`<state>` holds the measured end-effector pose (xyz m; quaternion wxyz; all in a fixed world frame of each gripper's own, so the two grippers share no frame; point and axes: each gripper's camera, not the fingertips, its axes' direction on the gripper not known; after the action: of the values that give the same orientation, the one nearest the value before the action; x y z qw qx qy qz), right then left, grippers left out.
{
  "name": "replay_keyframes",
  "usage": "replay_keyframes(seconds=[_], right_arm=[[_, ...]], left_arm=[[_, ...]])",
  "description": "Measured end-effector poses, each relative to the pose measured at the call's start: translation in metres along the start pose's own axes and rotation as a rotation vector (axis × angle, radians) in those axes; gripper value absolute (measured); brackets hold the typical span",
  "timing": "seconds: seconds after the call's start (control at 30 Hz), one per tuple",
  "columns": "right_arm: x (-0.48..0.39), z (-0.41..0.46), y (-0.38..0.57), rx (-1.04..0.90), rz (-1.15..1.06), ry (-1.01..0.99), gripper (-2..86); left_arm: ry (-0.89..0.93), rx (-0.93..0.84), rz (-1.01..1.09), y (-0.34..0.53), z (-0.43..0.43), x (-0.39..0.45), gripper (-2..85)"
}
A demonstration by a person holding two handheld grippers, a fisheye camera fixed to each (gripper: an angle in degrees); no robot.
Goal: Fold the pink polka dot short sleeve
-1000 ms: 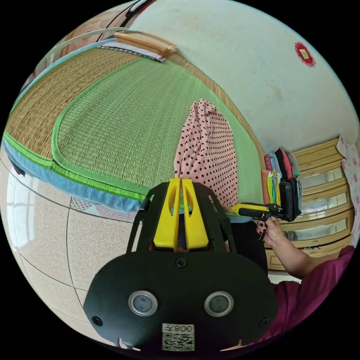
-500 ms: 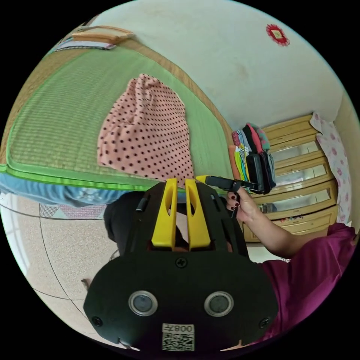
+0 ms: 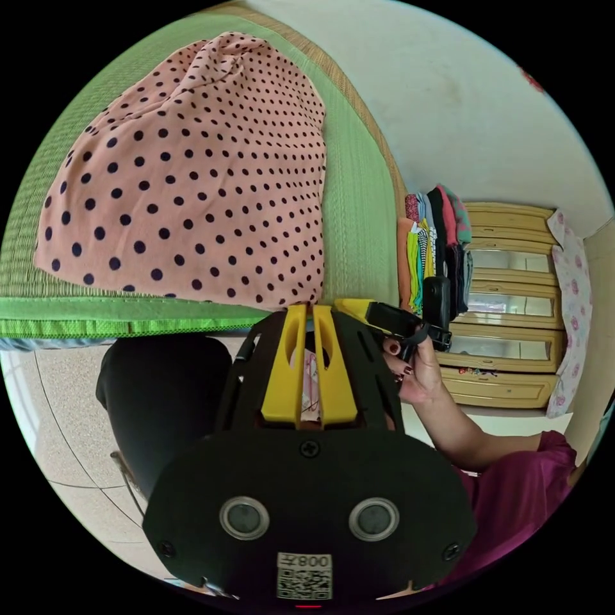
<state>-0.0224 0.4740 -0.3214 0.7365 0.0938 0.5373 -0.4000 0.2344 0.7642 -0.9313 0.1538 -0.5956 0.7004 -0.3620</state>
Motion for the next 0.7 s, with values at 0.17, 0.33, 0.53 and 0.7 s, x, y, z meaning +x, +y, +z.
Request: replay_keyframes(seconds=[0.17,0.33,0.53,0.7], right_arm=[[0.018,0.003,0.007,-0.006,0.040,-0.069,8.2],[0.031,0.008,0.013,-0.006,0.066,-0.130,8.6],[0.048,0.014,0.020,0.013,0.105,-0.227,8.8],[0.057,0.023,0.024,0.021,0.132,-0.291,8.7]], left_arm=[[0.017,0.046,0.002,0.006,-0.008,-0.001,0.7],[0.134,0.084,-0.029,0.016,-0.013,-0.012,0.3],[0.160,0.101,-0.026,0.024,-0.017,-0.019,0.3],[0.187,0.105,-0.028,0.028,-0.019,-0.025,0.2]])
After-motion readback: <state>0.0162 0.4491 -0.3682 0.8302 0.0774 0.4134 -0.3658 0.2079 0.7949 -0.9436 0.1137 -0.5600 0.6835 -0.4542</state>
